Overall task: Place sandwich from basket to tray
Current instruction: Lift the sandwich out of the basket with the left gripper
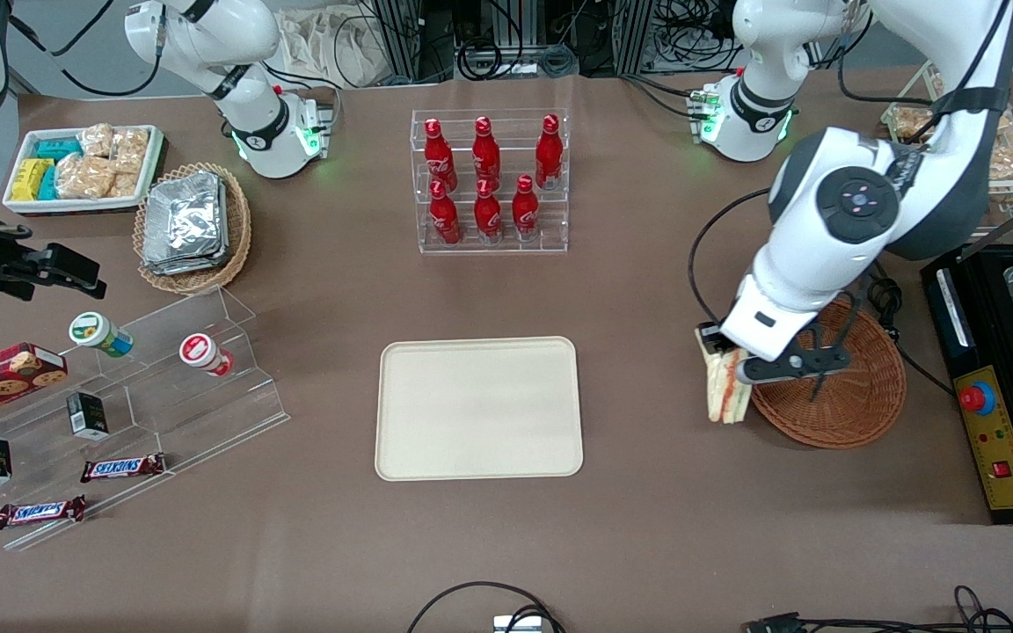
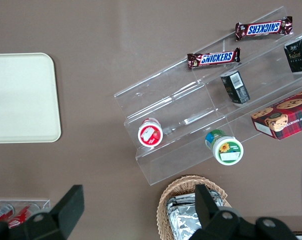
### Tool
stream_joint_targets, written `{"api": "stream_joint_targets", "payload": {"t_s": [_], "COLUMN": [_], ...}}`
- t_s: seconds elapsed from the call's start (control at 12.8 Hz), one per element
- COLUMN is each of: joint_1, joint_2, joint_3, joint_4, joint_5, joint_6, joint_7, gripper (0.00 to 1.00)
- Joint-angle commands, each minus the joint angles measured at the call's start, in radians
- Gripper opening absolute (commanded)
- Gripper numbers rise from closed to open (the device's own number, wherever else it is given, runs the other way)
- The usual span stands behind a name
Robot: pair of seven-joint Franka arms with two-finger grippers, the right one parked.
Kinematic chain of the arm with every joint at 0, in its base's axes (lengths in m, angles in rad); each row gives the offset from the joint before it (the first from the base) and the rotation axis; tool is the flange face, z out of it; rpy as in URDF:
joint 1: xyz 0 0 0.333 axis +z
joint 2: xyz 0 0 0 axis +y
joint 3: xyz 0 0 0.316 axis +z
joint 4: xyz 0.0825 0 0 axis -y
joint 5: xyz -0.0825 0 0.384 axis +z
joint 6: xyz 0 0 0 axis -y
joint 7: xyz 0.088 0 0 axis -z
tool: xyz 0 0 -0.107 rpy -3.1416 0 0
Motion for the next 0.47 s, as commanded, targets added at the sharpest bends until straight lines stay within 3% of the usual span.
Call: {"api": "stream_joint_targets", "payload": {"t_s": [0.0,0.39], "joint_1": [-0.084,-0.194], "joint_2": [0.11,0.184], "joint_3": [-0.002,-0.002], "joint_4": [0.172,0.243], "joint_5": [0.051,0.086], "joint_6": [-0.099,-0.107], "joint_7": [-0.105,-0.254], "gripper": [0.2,0.2]}}
